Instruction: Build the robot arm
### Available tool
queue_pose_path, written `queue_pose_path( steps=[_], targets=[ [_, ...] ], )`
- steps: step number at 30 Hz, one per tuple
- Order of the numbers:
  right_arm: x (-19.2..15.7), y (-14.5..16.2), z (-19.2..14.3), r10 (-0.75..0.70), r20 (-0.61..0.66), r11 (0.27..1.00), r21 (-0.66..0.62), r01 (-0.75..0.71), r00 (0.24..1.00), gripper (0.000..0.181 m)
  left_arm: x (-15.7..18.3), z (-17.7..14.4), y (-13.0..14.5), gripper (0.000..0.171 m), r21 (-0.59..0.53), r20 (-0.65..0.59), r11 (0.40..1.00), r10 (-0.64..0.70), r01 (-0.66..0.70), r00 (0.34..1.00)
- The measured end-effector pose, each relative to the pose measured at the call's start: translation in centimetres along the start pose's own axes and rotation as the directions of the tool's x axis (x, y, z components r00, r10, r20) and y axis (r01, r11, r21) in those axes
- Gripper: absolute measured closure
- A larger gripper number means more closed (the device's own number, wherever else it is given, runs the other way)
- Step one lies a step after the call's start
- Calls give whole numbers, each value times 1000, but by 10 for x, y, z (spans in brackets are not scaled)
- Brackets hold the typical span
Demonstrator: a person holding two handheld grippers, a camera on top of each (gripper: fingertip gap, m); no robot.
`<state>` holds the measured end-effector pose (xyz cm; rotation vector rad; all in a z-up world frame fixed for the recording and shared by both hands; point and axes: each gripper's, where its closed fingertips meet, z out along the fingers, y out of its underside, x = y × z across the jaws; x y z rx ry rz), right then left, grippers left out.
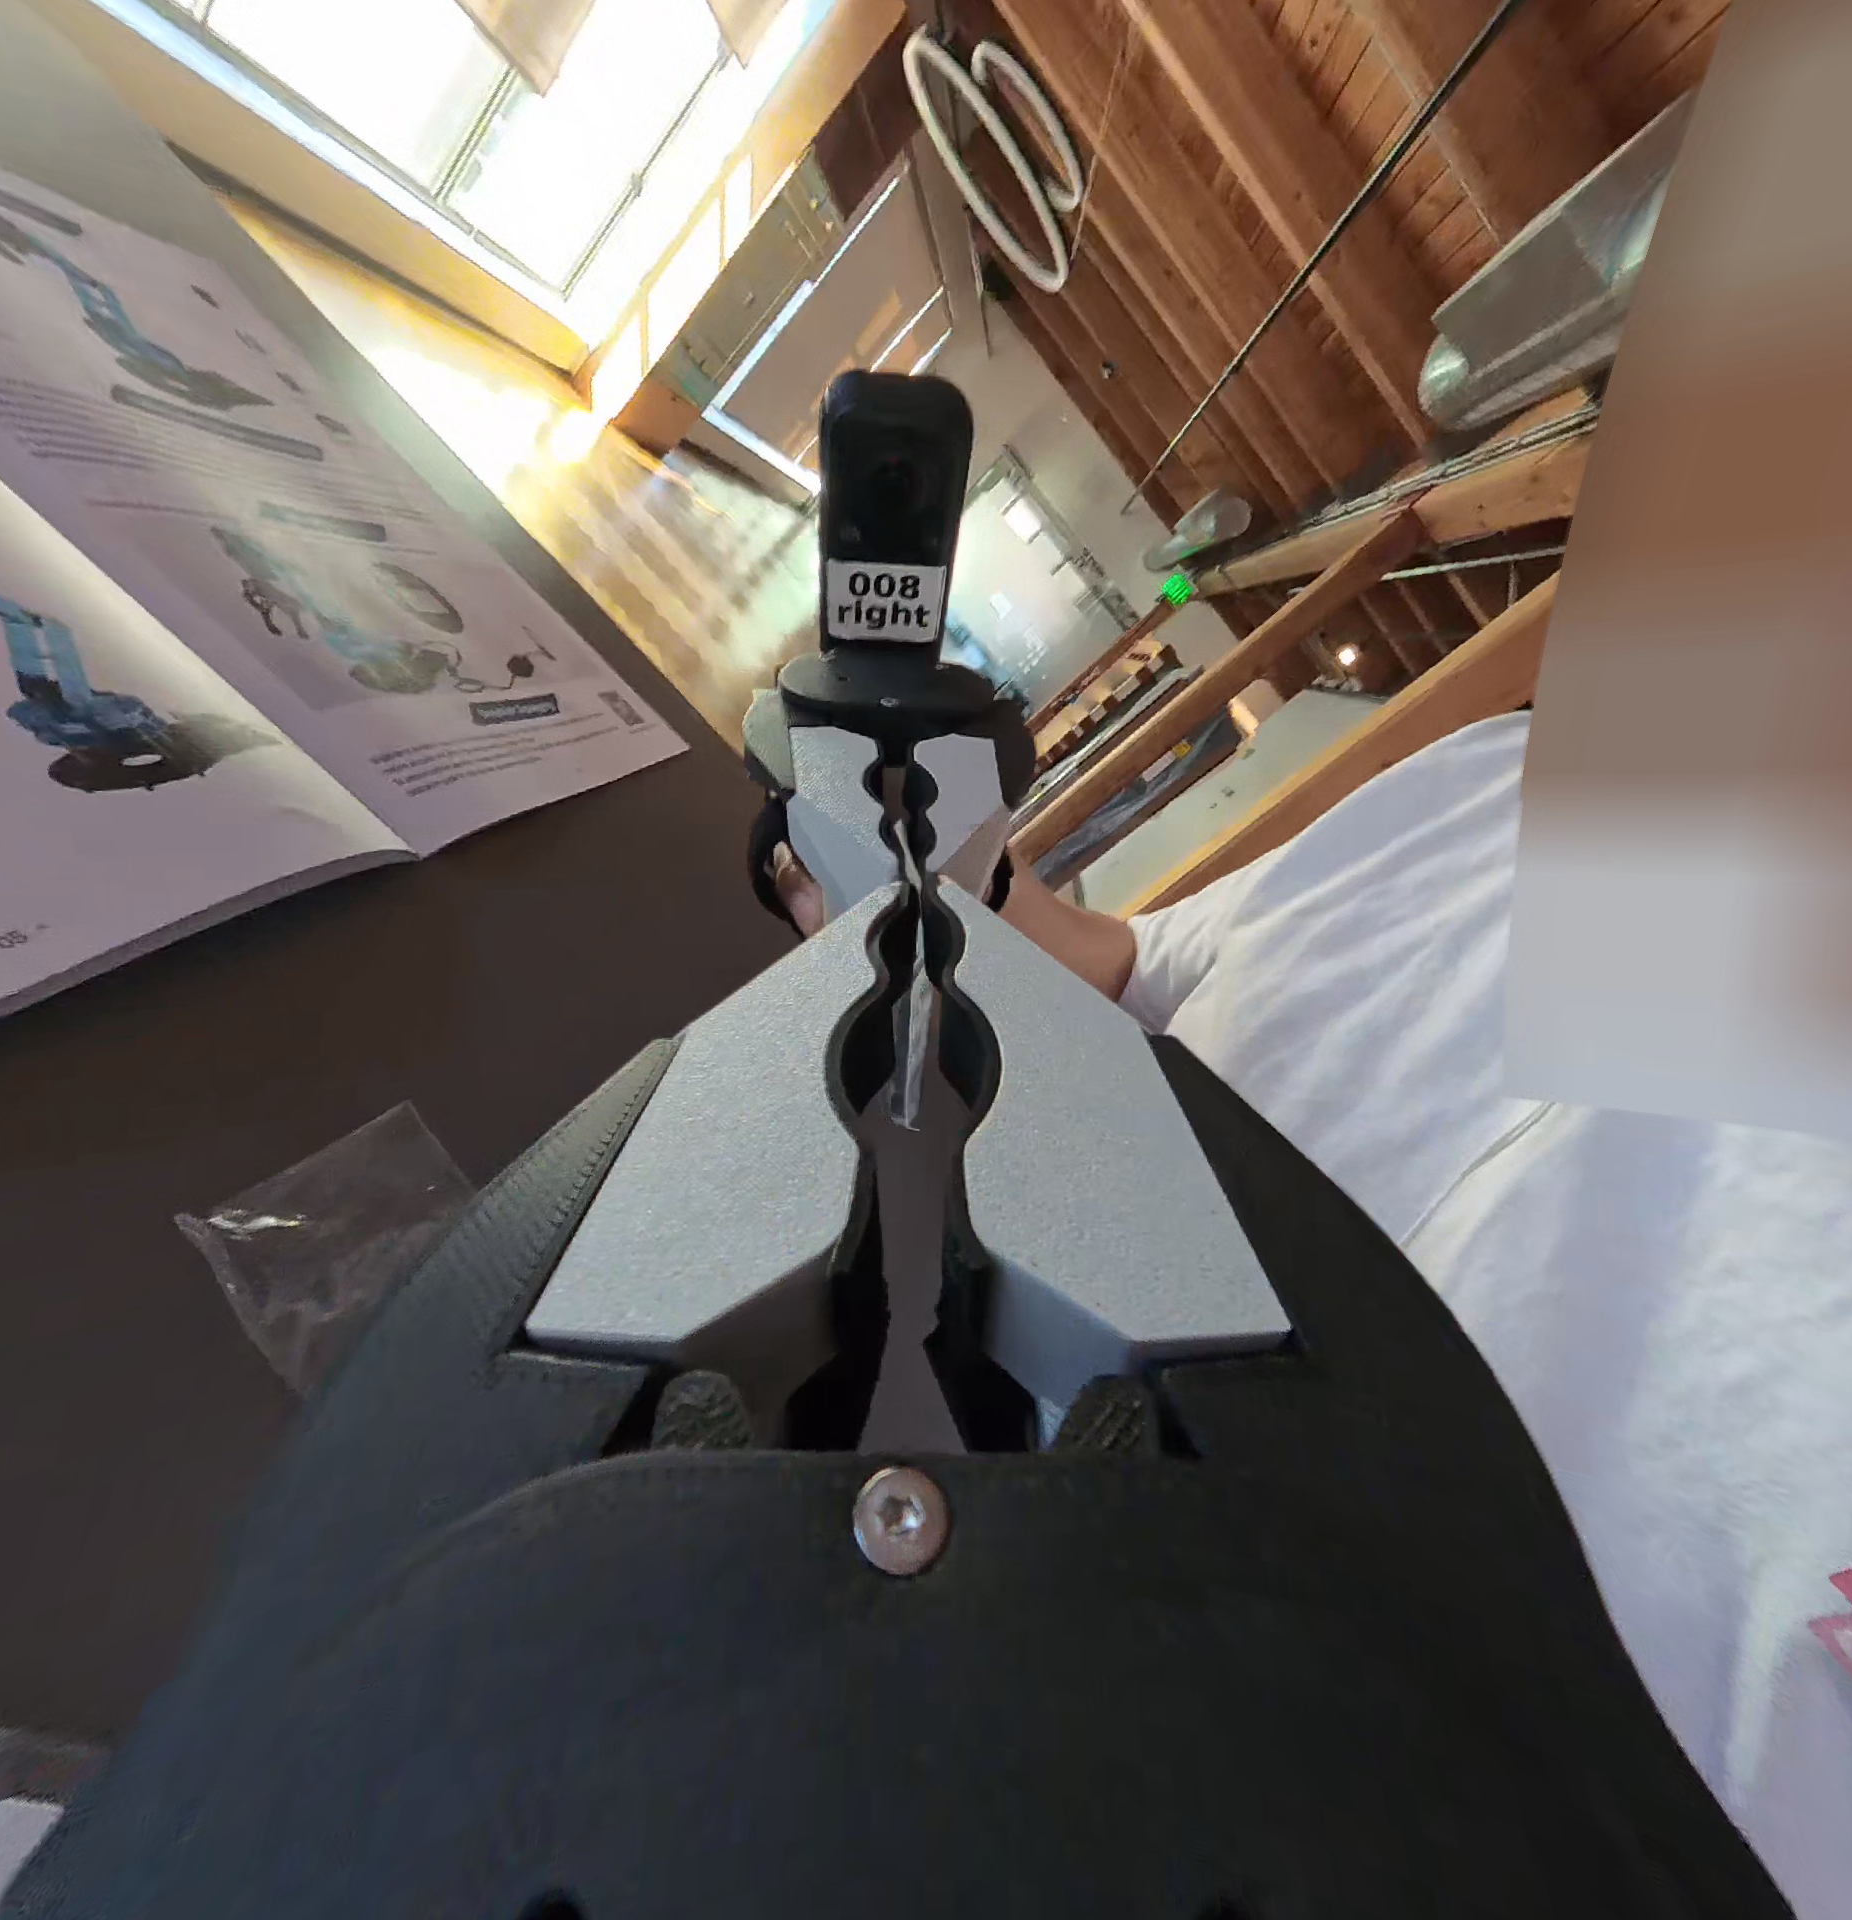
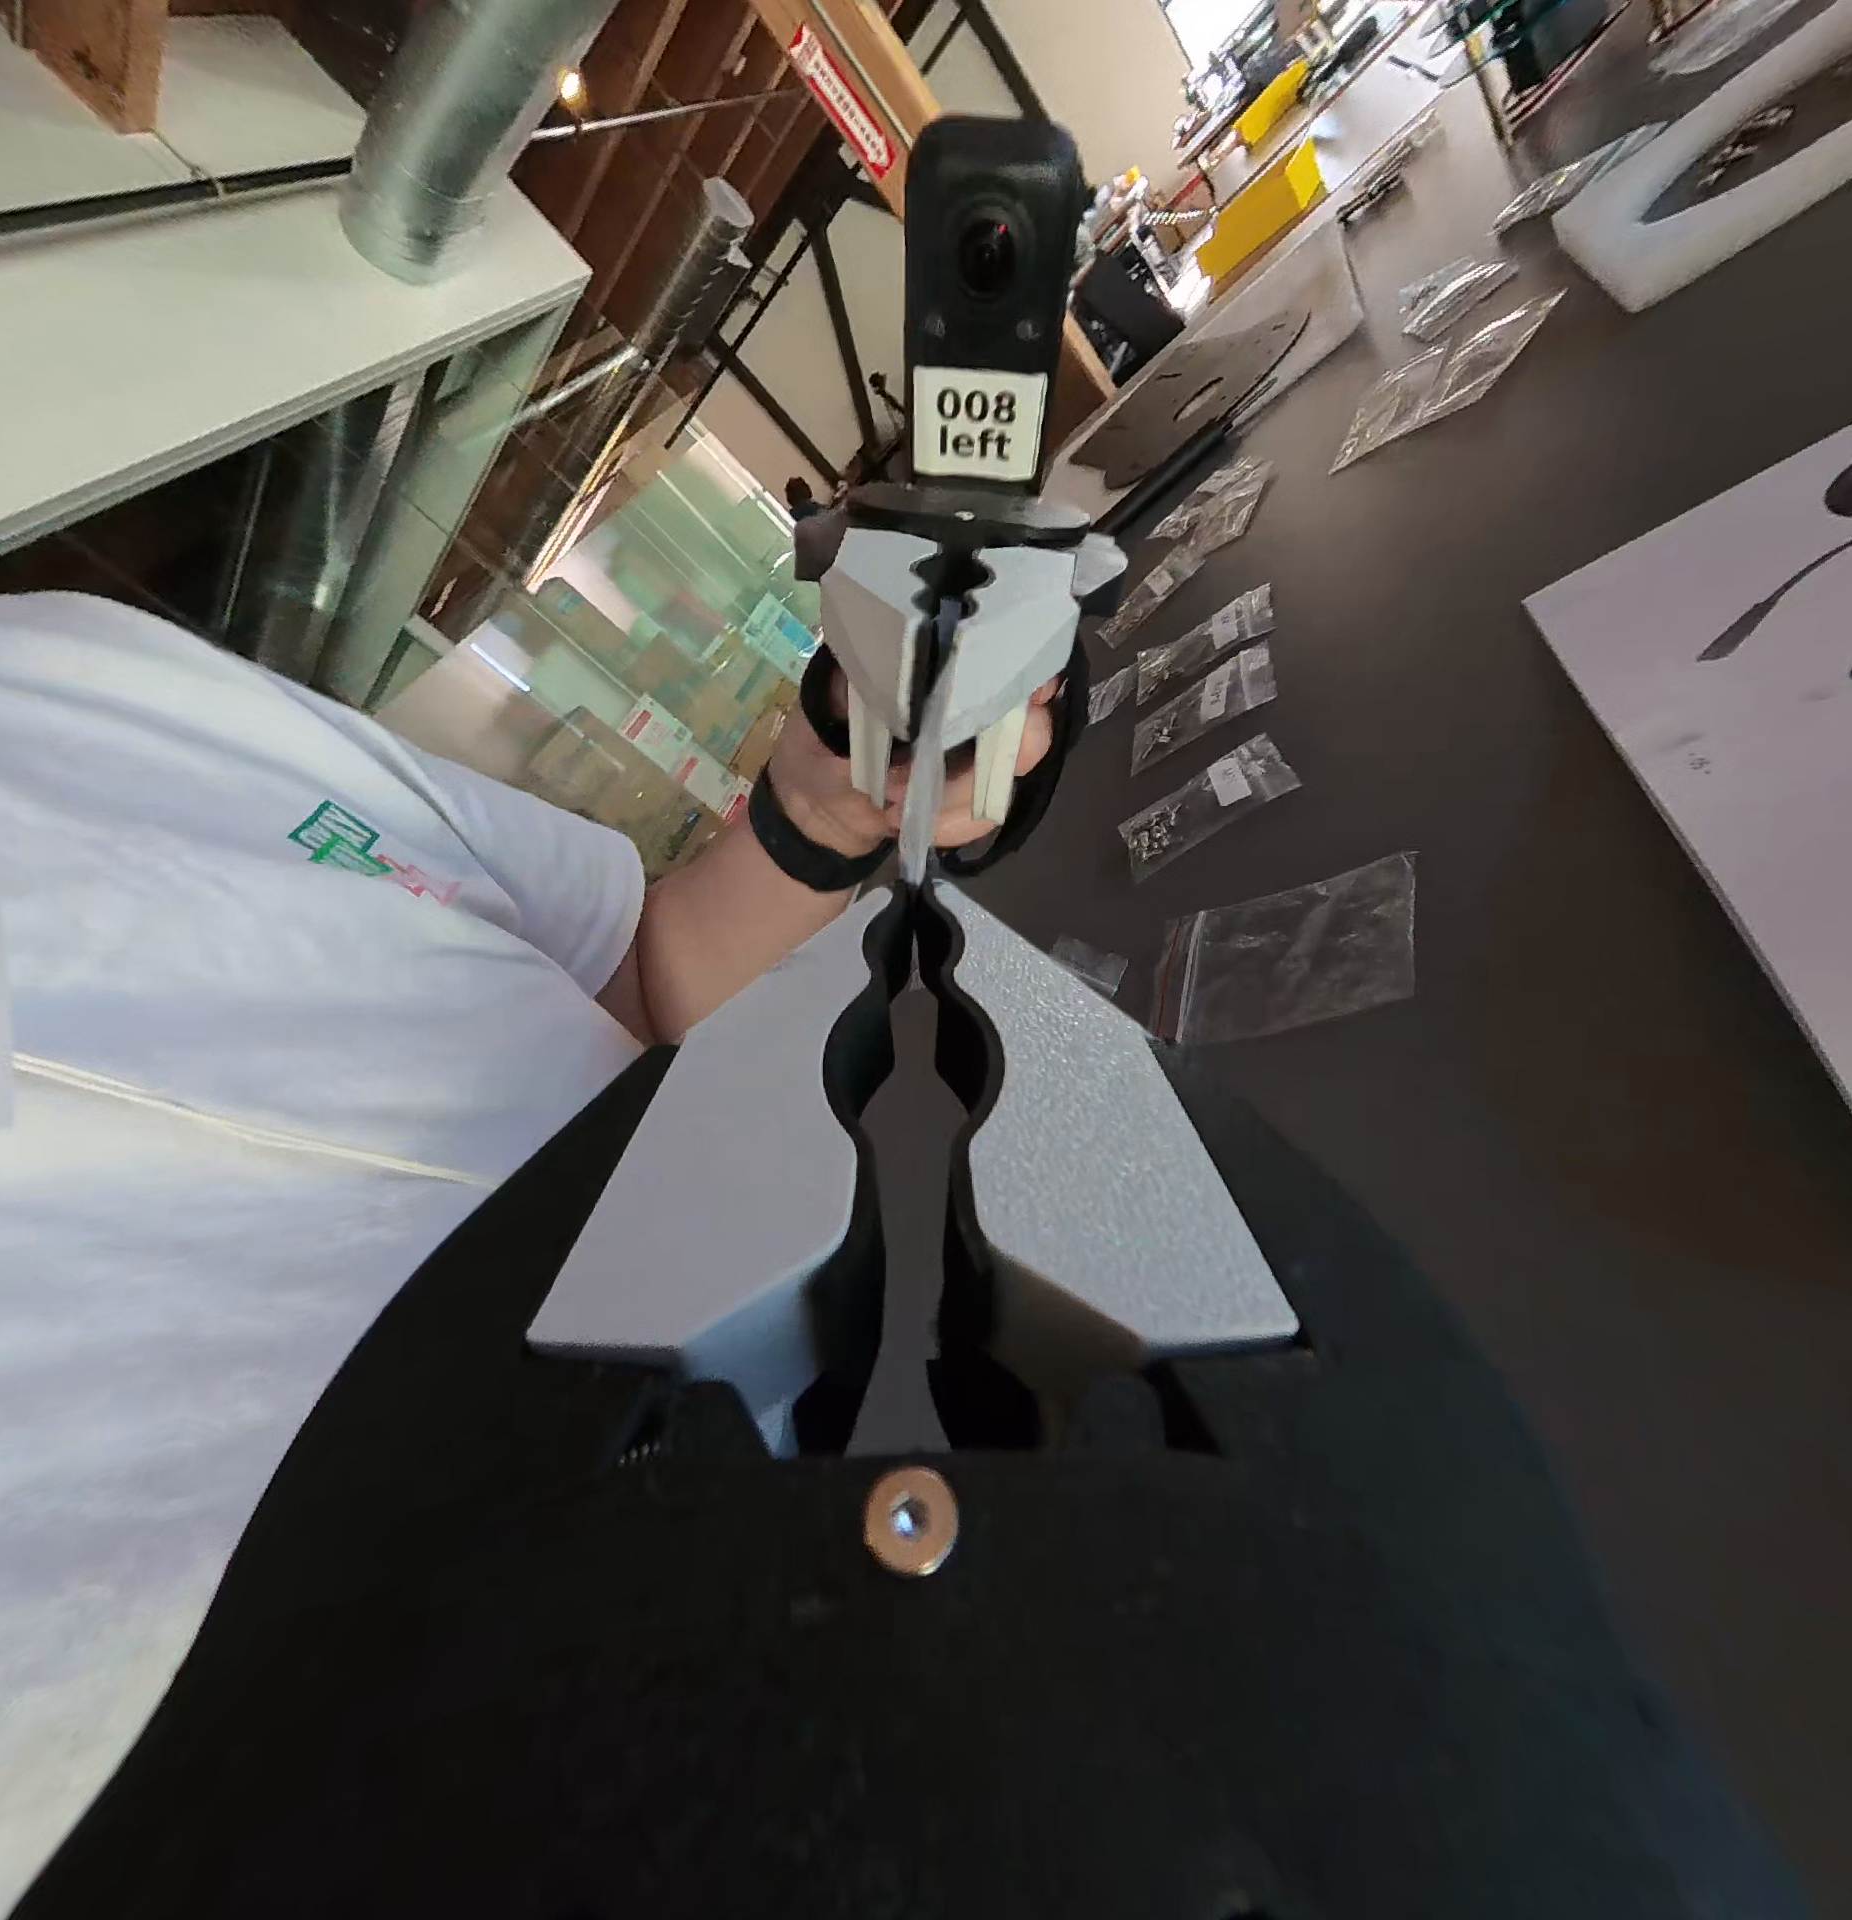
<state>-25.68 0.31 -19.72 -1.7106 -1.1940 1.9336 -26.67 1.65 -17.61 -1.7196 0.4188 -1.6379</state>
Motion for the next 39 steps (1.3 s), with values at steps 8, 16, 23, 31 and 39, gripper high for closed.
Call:
queue_pose_path(
  steps=[8, 16, 23, 31, 39],
  targets=[
    [10, -26, -15, 27, 79, 999, 40, -30, 996, 163, -8, 9, 4, 171, -103, 52, 993, 62, -57, 997],
    [29, -18, -13, -28, 25, 993, -115, 31, 999, 179, -18, 4, -4, 171, -102, 39, 994, 44, -40, 998],
    [30, -4, -3, 38, 42, 988, -150, -31, 998, 181, -19, 1, 2, 171, -147, 18, 988, 49, -46, 999],
    [20, -5, -4, 171, 101, 976, -152, -155, 980, 173, -15, 2, 2, 171, -165, -1, 986, 26, -26, 1000],
    [6, -17, -11, 217, 191, 971, -147, -191, 957, 171, 3, 1, 9, 171, -176, 30, 983, 62, -56, 998]
  ],
)
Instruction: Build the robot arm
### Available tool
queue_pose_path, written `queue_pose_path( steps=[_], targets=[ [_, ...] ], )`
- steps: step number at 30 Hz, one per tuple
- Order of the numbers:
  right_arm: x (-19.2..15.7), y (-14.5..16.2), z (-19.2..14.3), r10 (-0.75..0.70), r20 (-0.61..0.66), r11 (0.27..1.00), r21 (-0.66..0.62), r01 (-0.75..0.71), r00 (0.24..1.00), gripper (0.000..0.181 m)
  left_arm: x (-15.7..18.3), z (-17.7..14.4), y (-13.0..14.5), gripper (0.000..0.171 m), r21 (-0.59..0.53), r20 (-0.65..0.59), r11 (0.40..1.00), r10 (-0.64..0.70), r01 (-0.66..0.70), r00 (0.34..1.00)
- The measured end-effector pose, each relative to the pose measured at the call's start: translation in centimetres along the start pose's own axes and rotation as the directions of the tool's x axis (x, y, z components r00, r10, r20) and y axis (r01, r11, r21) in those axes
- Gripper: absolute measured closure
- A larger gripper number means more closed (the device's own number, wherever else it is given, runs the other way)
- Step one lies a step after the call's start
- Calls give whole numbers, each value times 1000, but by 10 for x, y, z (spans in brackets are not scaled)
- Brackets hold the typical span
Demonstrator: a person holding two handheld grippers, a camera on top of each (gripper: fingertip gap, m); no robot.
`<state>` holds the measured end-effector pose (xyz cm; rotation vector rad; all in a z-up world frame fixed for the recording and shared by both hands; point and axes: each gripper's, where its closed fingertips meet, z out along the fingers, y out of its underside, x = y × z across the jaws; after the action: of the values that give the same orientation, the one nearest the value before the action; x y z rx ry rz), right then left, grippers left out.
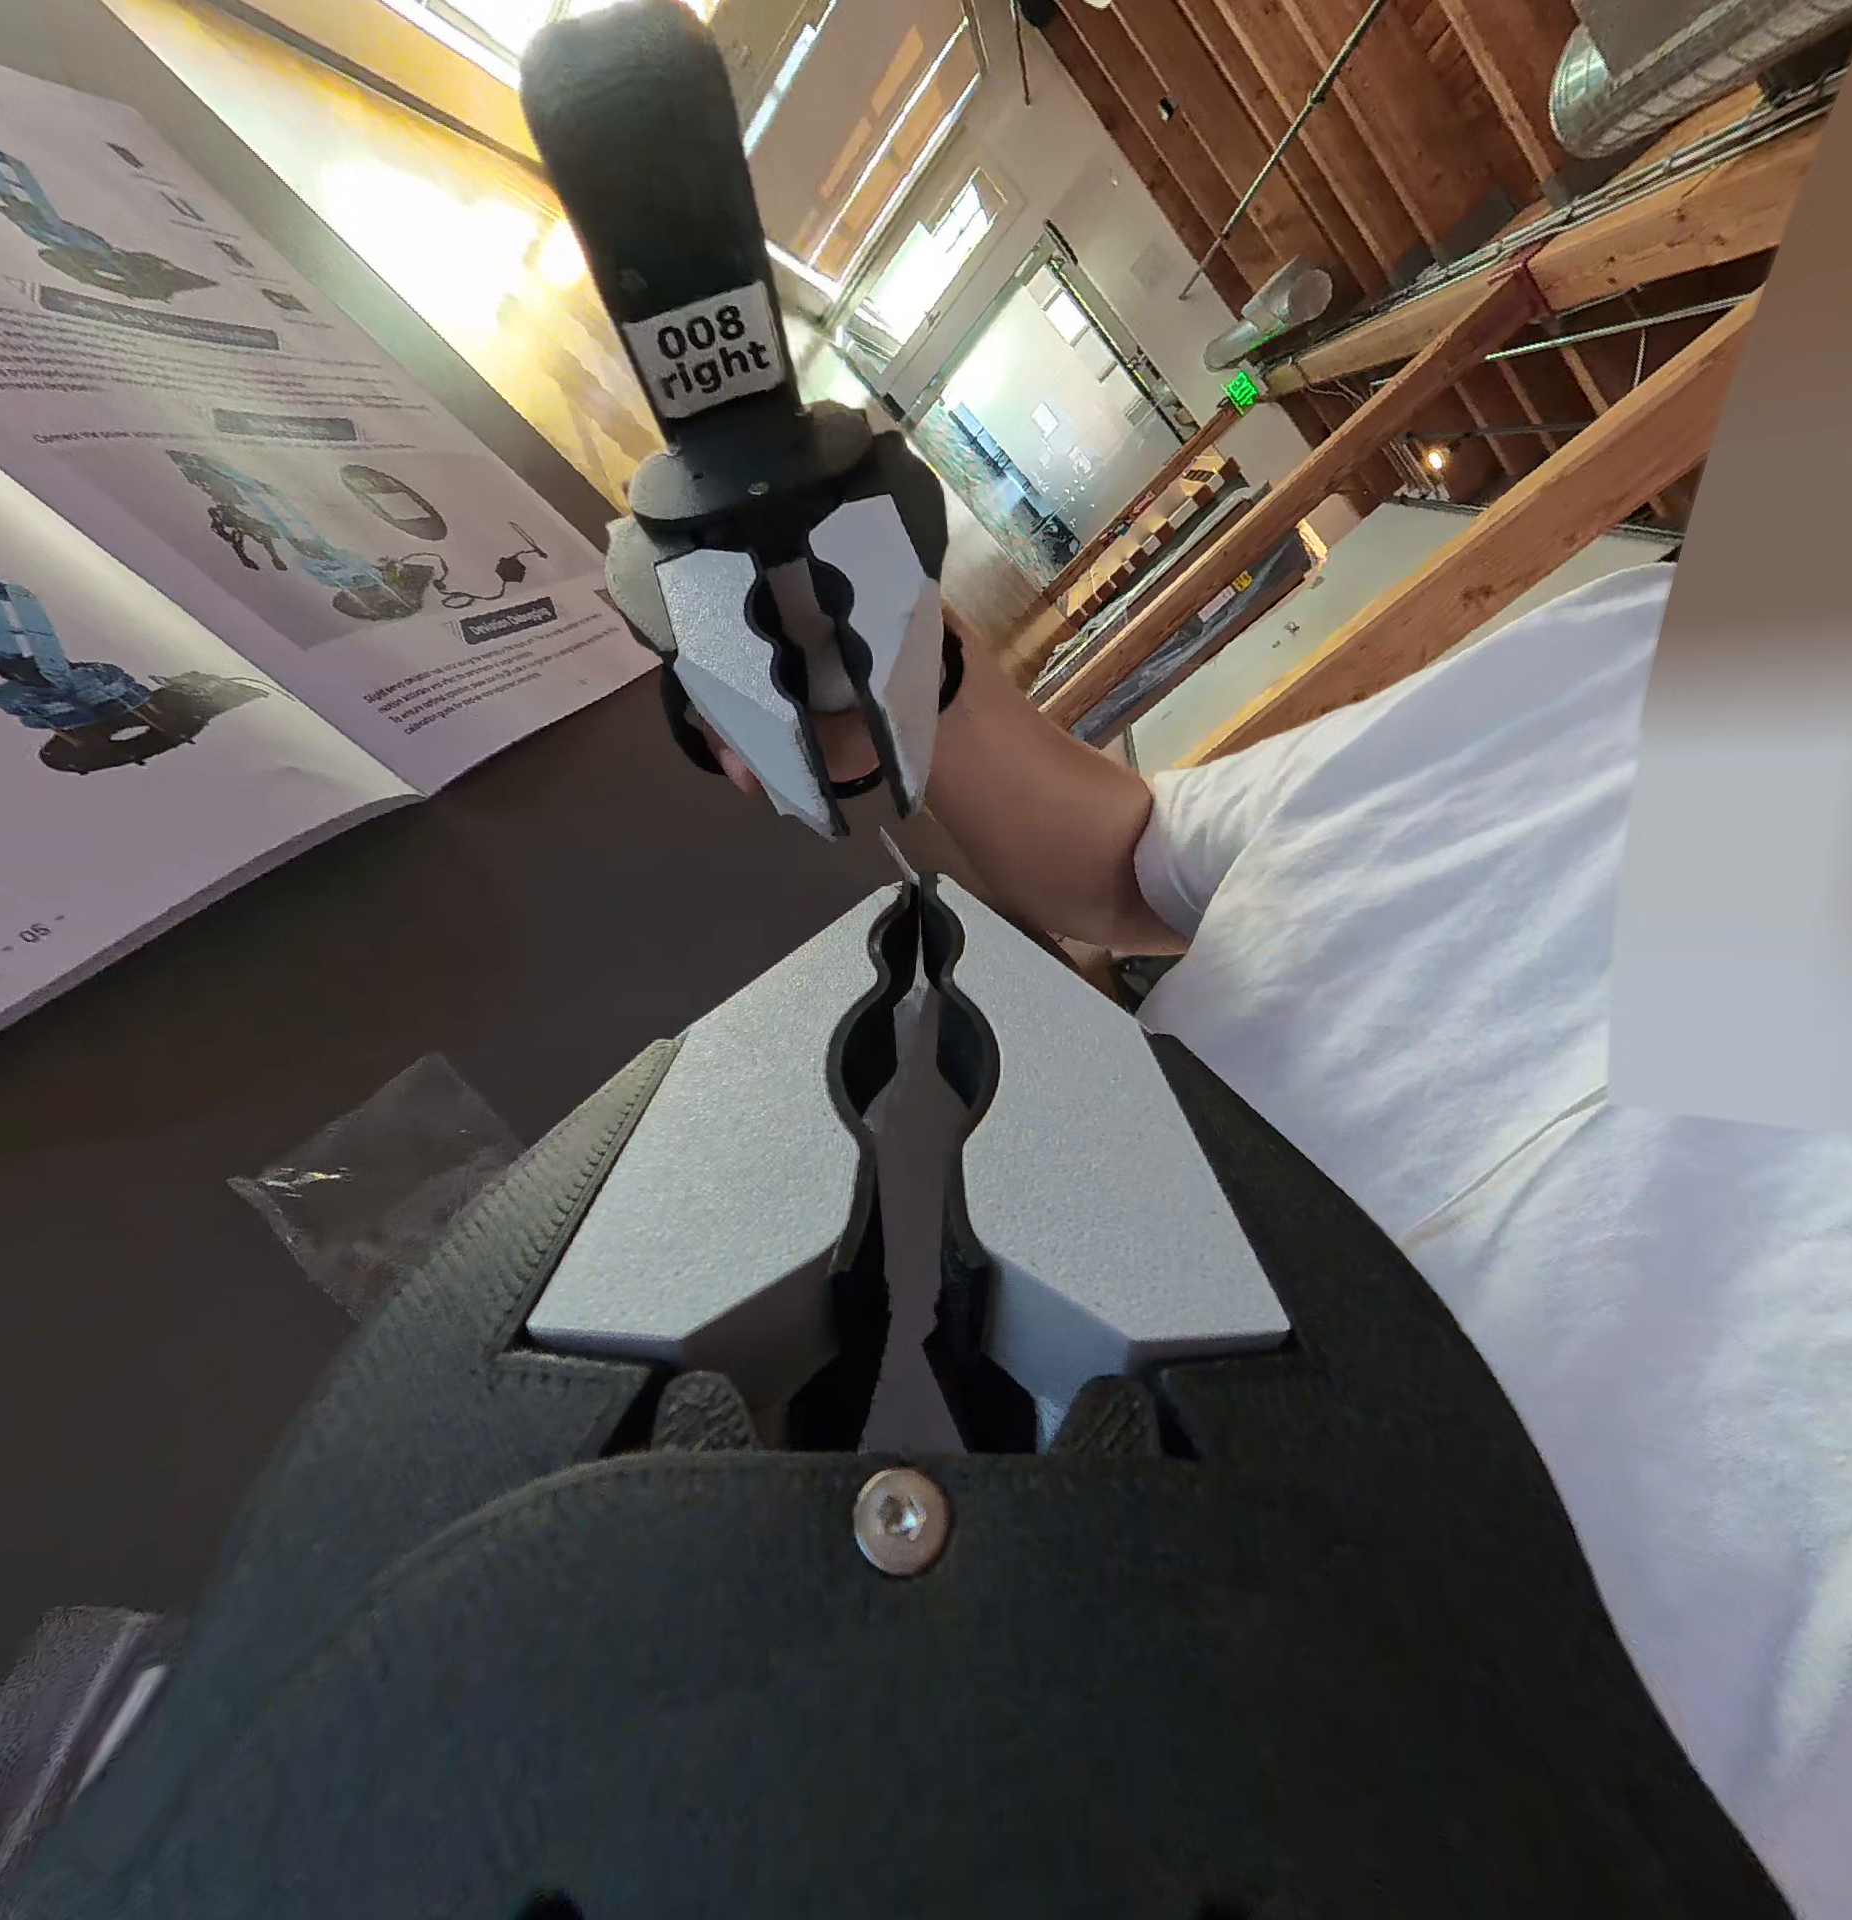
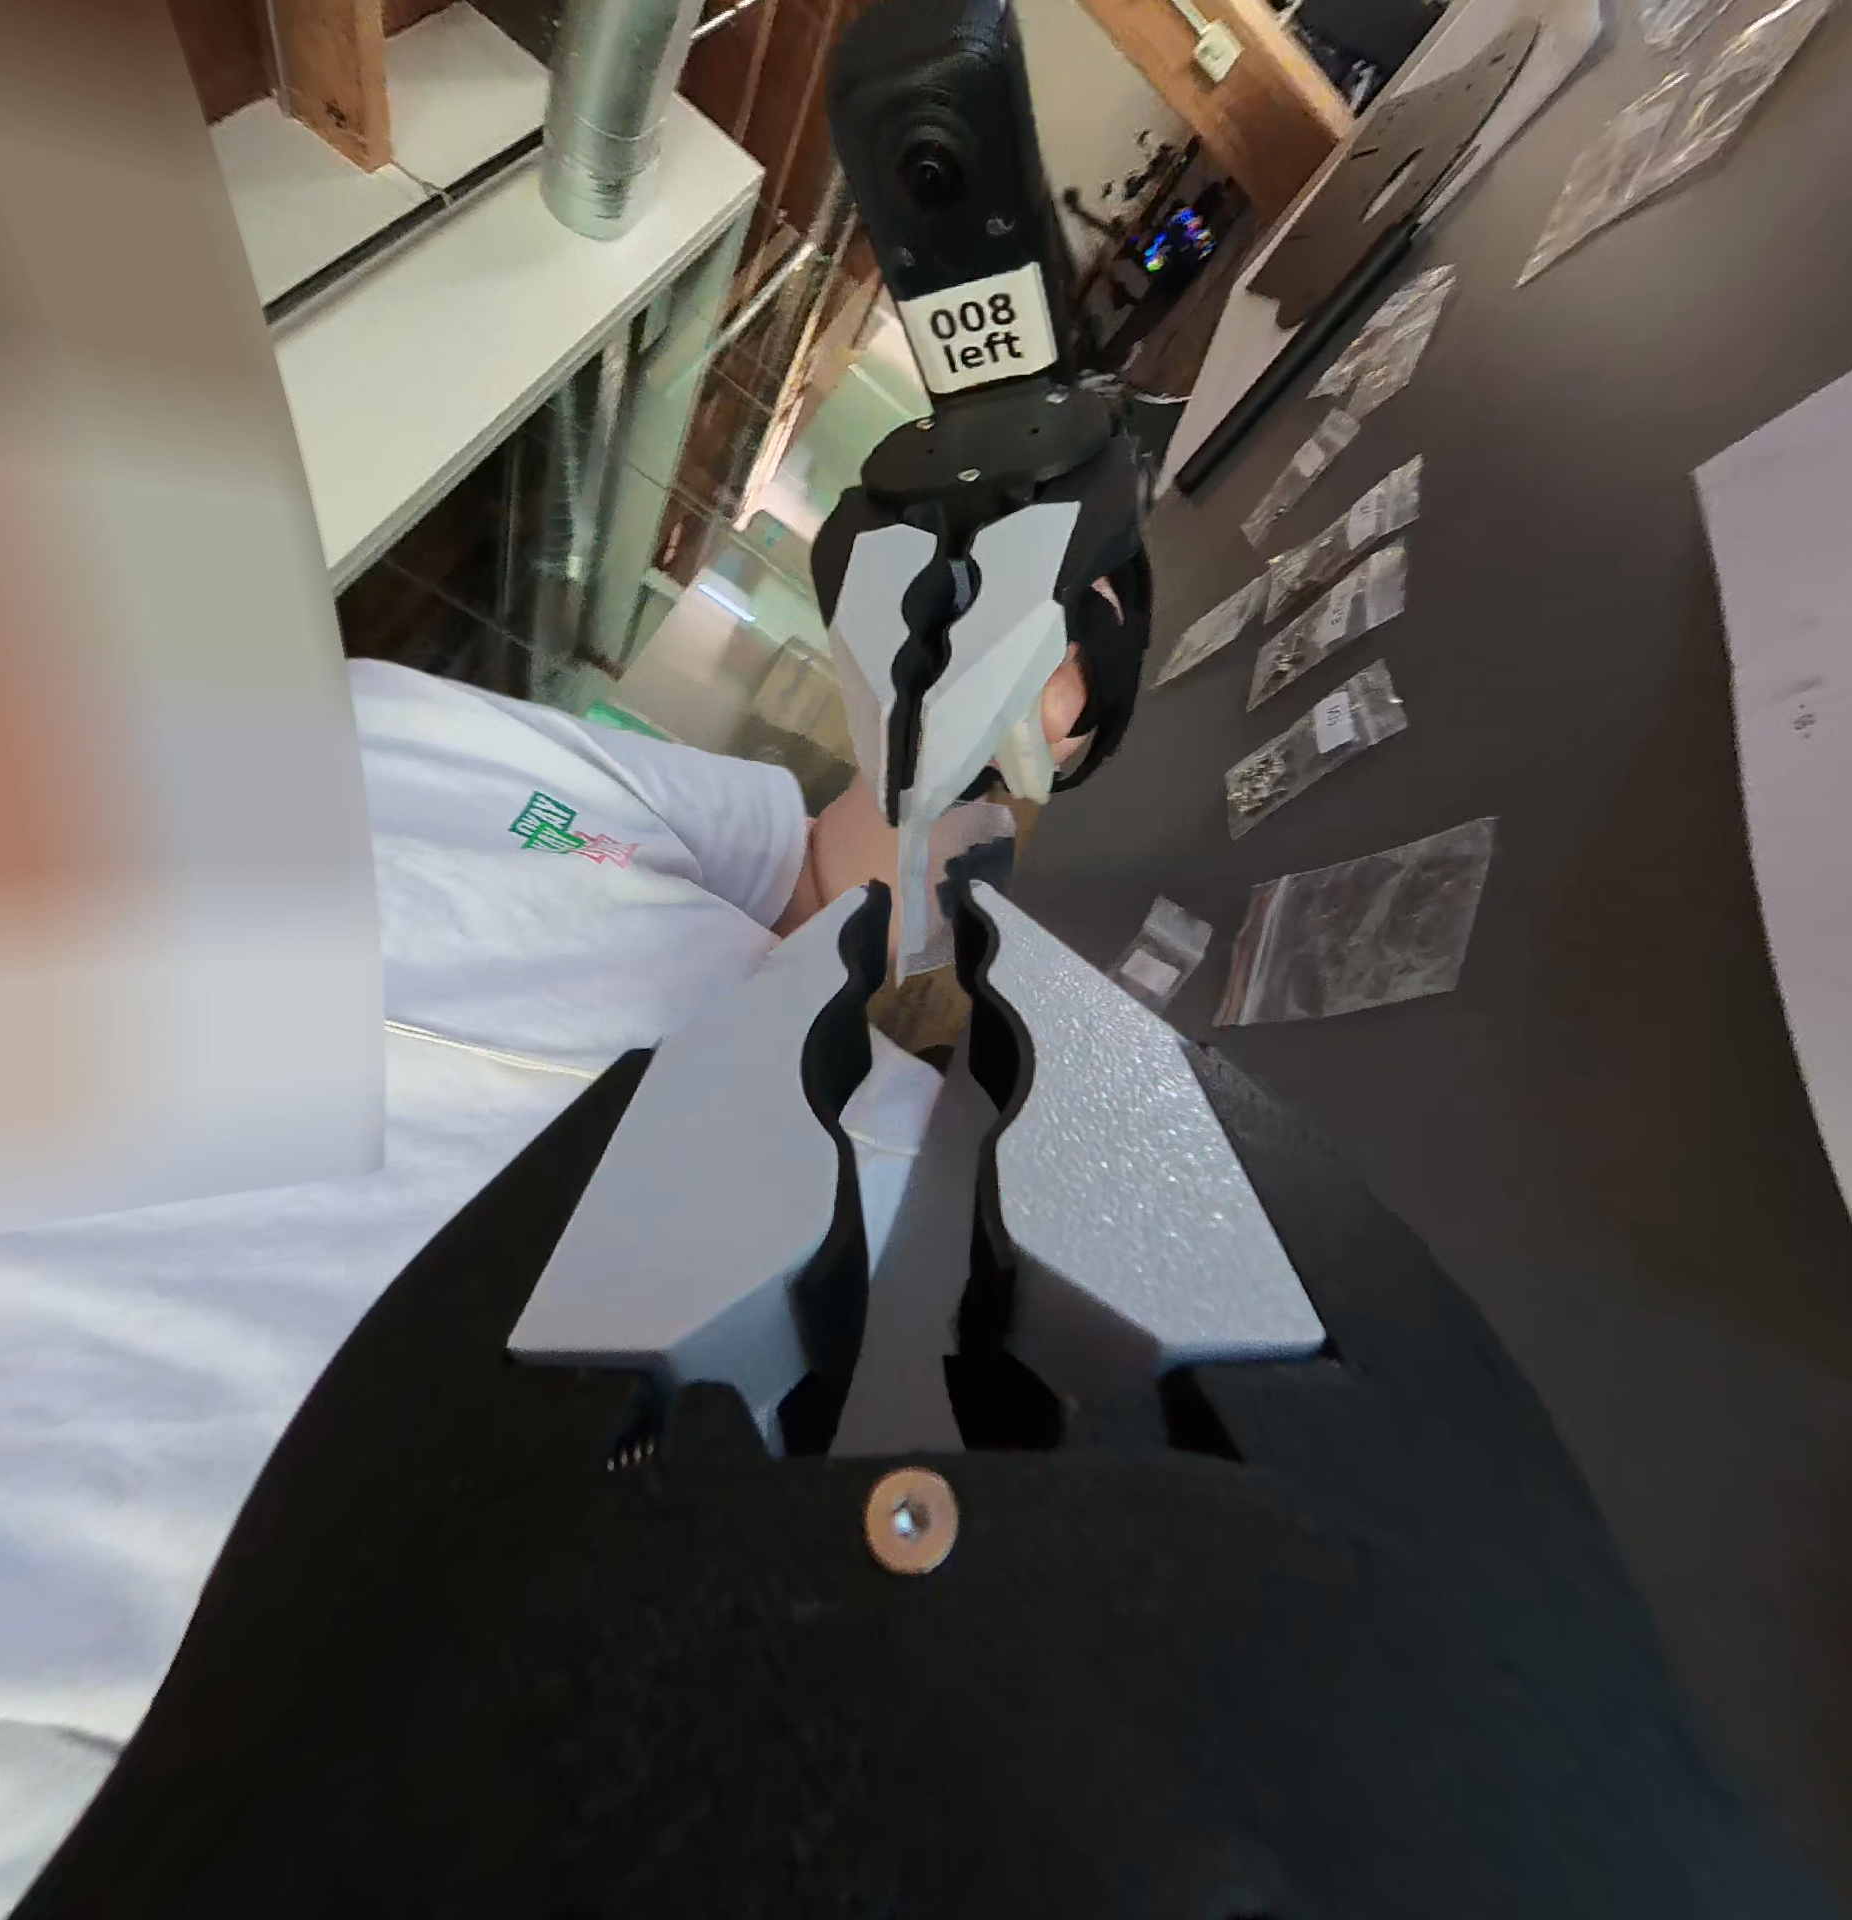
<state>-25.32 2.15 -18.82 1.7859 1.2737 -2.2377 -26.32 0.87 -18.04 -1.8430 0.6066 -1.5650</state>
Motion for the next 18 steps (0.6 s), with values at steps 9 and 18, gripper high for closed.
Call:
queue_pose_path(
  steps=[9, 18],
  targets=[
    [-40, 8, 13, 90, 207, 994, -77, -75, 974, 163, 26, 10, -2, 171, 18, 36, 1000, 0, 0, 999],
    [-104, -8, 13, -152, 136, 980, -106, 167, 979, 181, 65, 0, -26, 120, 170, 77, 977, 120, -131, 990]
  ],
)
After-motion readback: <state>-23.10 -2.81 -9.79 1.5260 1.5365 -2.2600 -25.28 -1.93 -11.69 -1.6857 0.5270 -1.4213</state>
